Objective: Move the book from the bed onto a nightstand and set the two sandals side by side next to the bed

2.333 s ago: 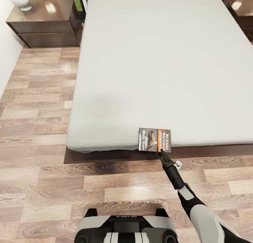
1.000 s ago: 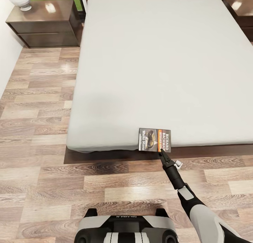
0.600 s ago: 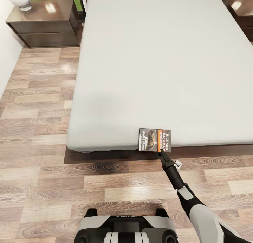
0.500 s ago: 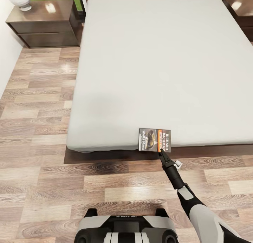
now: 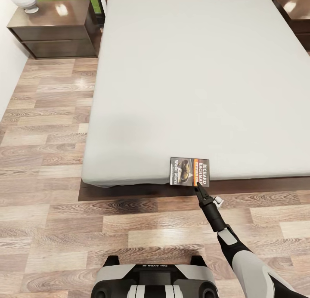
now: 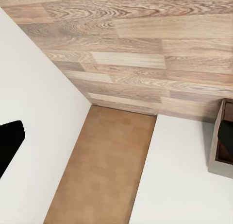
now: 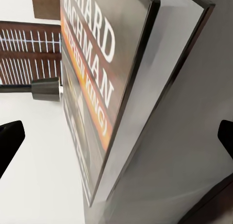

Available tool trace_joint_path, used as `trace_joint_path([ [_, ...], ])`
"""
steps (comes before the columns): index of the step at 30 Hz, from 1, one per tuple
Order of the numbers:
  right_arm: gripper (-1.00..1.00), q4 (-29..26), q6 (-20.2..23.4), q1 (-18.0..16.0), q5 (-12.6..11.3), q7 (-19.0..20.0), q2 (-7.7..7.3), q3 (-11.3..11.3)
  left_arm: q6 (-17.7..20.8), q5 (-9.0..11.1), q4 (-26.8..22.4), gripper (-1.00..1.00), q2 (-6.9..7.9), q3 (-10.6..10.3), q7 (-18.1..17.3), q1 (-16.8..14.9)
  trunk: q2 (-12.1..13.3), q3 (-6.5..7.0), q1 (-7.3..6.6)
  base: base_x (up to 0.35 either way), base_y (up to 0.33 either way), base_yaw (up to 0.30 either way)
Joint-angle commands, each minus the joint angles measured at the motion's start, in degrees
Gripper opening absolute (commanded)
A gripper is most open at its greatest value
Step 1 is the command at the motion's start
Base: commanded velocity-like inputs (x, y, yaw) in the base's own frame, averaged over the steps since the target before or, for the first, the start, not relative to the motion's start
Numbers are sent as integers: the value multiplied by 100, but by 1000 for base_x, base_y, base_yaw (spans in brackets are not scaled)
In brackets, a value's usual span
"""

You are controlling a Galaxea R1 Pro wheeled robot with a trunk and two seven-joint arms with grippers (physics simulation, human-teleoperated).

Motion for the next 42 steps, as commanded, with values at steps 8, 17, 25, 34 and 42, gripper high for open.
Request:
trace_joint_path([
  [8, 100, -5, 60, -2, -53, 13, -8, 9, -15, 38, 6, 100, -1, -54, 8, -1, -1, -2, 0, 0, 0, 0],
  [17, 100, -37, 60, -5, -60, -117, -19, 3, -15, 32, 6, 100, -1, -57, 8, -1, -1, -2, 0, 0, 0, 0],
  [25, 100, -59, 60, -33, -62, -162, -25, -4, -15, 30, 6, 100, -1, -57, 10, -1, -1, -2, 0, 0, 0, 0],
  [34, 100, -64, 60, -57, -61, -180, -28, -11, -16, 29, 6, 100, -1, -57, 11, -1, -1, -2, 0, 0, 0, 0],
  [42, 100, -65, 60, -78, -57, -187, -28, -14, -15, 29, 6, 100, -1, -57, 9, -1, -1, -2, 0, 0, 0, 0],
])
